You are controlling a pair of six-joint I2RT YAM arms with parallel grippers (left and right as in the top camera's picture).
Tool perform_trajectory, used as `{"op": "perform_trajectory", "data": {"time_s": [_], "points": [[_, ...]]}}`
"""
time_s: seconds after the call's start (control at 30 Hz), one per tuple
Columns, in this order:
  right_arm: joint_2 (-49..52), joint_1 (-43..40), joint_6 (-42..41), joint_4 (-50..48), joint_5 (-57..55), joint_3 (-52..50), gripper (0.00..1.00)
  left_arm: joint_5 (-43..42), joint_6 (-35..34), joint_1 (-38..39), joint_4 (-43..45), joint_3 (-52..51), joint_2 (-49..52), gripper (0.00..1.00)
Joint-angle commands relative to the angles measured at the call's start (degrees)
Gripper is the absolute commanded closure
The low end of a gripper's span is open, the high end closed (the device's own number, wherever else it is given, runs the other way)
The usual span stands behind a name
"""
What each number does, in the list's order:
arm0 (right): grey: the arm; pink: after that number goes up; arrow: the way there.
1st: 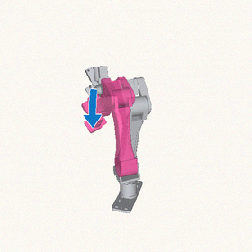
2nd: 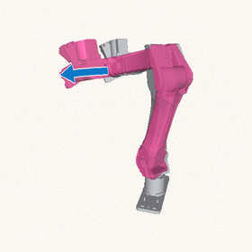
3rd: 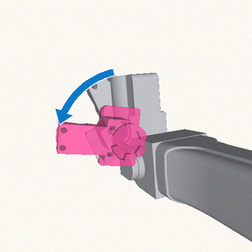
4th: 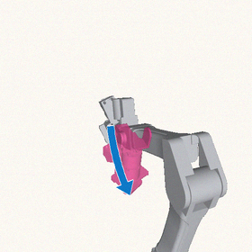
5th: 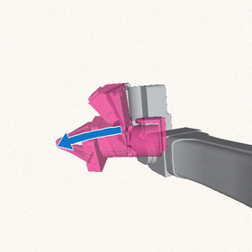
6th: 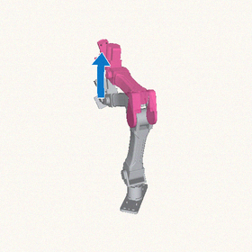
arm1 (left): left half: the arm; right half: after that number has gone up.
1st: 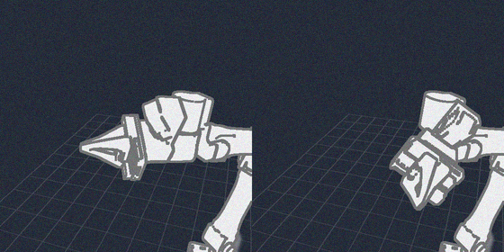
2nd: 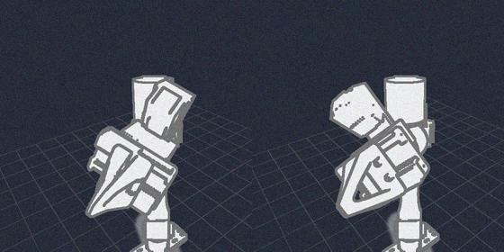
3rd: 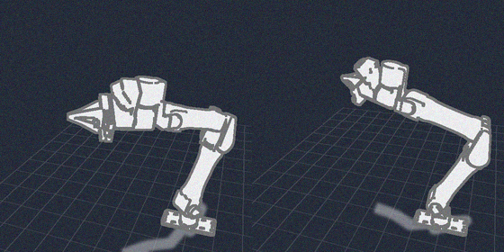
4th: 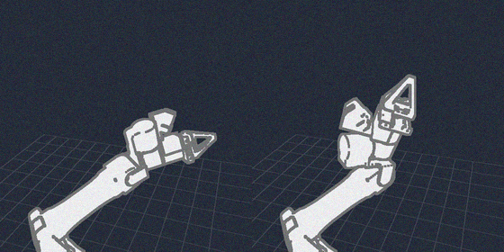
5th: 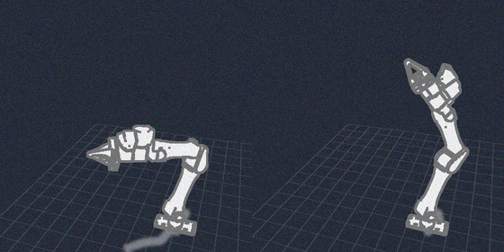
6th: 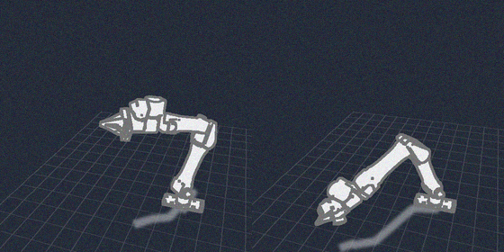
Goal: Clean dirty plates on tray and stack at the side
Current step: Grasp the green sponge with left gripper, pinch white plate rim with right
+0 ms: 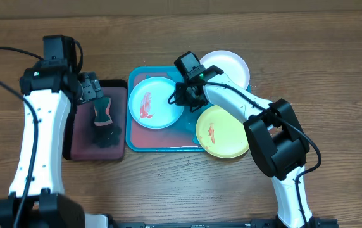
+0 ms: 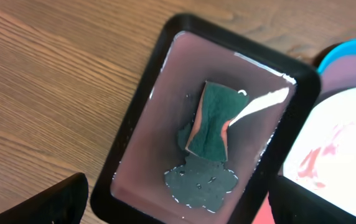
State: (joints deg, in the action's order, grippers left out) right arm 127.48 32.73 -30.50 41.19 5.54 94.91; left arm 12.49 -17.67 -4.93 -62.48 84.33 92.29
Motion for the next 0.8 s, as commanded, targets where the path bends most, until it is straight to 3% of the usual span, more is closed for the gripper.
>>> {"op": "perform_trajectory", "data": {"time_s": [0.0, 0.27, 0.5, 0.77], "points": [[0.55, 0.17, -1.27, -0.24, -2.54, 0.13, 0.96, -1.88, -0.55, -0.31, 0.13, 1.22, 4.24, 0.09], [0.55, 0.22, -1.25, -0.44, -2.51, -0.04, 0.96, -3.37, 4.57, -0.31, 1.14, 1.22, 14.12, 0.27], [0.55, 0.22, -1.20, -0.79, -2.54, -0.04, 0.96, -8.24, 11.78, -0.31, 8.37, 1.22, 21.57, 0.44], [0.55, 0.22, -1.05, -0.81, -2.56, -0.04, 0.96, -11.13, 13.49, -0.31, 8.26, 1.22, 26.29, 0.64]]}}
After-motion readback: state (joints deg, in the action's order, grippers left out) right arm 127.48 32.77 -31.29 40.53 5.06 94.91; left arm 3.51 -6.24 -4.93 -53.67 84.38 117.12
